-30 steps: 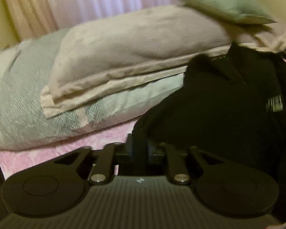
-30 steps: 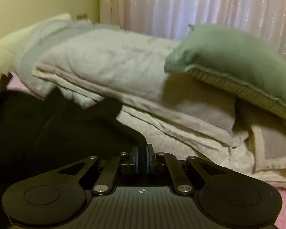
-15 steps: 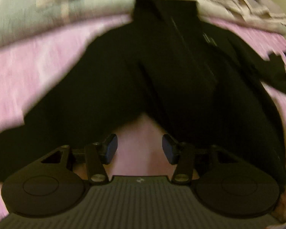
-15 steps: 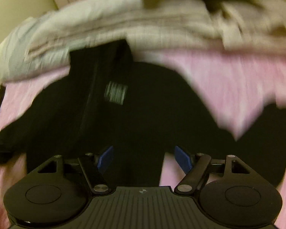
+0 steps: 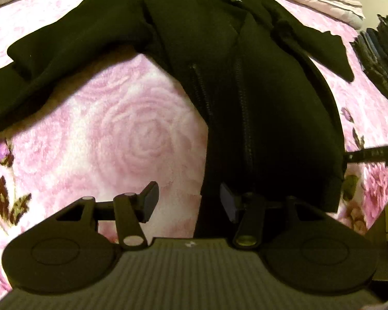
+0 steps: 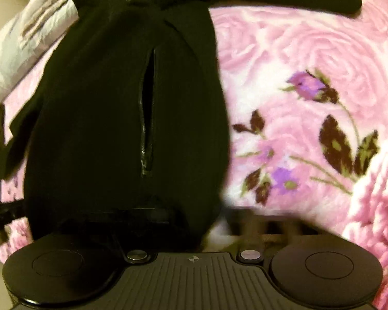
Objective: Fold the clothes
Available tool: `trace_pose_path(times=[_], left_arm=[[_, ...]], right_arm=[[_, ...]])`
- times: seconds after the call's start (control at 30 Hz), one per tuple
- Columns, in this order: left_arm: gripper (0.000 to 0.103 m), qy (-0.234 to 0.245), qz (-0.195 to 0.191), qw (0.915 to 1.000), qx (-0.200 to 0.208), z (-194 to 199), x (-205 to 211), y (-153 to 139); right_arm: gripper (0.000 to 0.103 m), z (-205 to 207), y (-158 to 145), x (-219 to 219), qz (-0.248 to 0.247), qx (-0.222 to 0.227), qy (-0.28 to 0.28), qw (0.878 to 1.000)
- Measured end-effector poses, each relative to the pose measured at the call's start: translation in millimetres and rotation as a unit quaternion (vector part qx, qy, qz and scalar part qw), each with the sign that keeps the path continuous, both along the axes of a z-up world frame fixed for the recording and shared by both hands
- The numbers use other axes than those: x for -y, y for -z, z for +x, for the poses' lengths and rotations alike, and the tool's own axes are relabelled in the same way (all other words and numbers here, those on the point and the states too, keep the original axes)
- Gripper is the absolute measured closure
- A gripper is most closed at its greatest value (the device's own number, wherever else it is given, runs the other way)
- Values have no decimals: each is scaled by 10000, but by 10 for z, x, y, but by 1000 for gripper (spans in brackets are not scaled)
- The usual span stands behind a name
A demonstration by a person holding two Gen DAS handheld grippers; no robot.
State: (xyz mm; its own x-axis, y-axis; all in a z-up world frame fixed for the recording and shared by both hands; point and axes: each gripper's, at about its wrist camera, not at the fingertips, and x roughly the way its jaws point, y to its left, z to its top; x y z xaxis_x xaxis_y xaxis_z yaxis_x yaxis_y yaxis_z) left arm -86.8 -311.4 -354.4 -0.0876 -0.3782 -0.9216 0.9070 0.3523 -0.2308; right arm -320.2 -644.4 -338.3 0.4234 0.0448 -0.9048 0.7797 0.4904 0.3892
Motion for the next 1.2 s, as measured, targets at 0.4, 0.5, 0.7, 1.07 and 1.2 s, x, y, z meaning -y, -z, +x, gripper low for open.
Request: trace_pose_path(times=[0.4,0.5,0.7,1.07,1.2], left_arm=[[54,636,-360,9973,-80,-290,-205,-194],[53,411,-268,9985,-257,-413,-174,-50],[53,-234,-260,9972,-658,-689,-78,212],[52,-1165,-381,9901,-685,-1142,95,414],[100,-1122,-358,9891,-886,-1144,163,412]], right_arm=[[99,-751,-1047,442,-2032,-1109,-592,9710],[99,-705,-847,558,-2052,-1316,-822,9663],[100,-844,-578,863,-2362,-1578,-1464,9476],[103,-1144,-743,1660,-2488,-1532,-1165,9492],[103,-1102,-587,1398,-2103,-1093,-1369,9618]])
